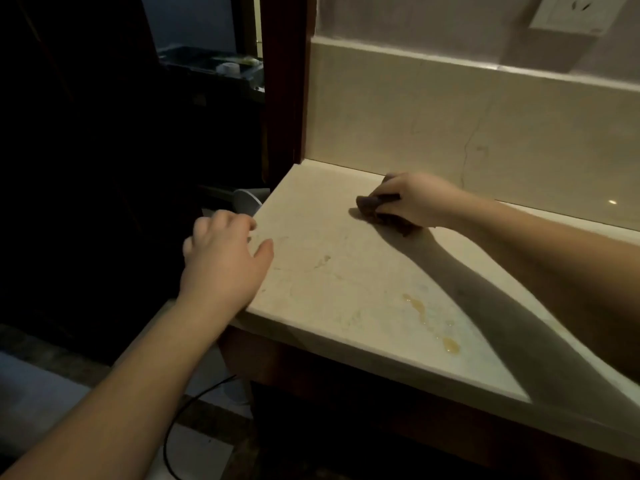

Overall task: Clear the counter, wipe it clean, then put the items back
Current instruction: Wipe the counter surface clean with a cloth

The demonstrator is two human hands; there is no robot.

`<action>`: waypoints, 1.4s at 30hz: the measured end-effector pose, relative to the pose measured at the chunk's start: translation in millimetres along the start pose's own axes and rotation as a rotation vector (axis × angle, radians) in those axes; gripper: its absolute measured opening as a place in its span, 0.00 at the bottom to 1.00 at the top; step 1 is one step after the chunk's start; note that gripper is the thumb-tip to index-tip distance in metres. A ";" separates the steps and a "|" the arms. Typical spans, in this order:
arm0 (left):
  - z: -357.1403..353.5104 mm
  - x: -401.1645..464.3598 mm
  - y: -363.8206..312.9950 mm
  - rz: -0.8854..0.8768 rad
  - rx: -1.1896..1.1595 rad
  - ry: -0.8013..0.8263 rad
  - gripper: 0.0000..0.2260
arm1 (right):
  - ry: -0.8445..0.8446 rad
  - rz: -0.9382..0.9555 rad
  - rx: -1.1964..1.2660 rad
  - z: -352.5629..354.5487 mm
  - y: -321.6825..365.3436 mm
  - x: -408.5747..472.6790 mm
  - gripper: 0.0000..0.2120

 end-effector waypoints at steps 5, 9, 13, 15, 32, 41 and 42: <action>-13.1 -11.6 -31.9 -0.157 -0.054 0.075 0.16 | -0.062 0.100 0.072 -14.4 24.4 -14.4 0.11; -25.5 -16.7 -39.5 -0.183 -0.030 0.106 0.16 | 0.078 0.293 0.043 -11.6 58.9 -51.6 0.11; -26.4 -21.1 -37.6 -0.200 -0.005 0.081 0.14 | 0.005 0.173 -0.004 -8.3 29.1 -16.7 0.11; -25.5 -21.9 -37.6 -0.198 0.000 0.073 0.14 | -0.024 0.059 -0.044 -9.4 3.5 14.1 0.11; -27.2 -20.9 -38.6 -0.206 0.026 0.062 0.13 | -0.181 -0.200 -0.181 -6.2 -105.6 3.1 0.16; -27.6 -20.6 -38.6 -0.218 0.023 0.036 0.11 | -0.216 -0.151 -0.041 -15.2 -67.9 23.6 0.11; -27.6 -20.5 -38.1 -0.215 0.022 0.033 0.11 | -0.196 -0.105 0.009 -15.9 -56.8 17.4 0.11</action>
Point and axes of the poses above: each hand's wrist, its own x-axis towards the middle knuckle, its own z-axis out of the back of the hand, y = z × x, the point moved 4 cm from there along x, towards the middle knuckle, and after that the axes turned 12 degrees about z, right-handed, at the moved point
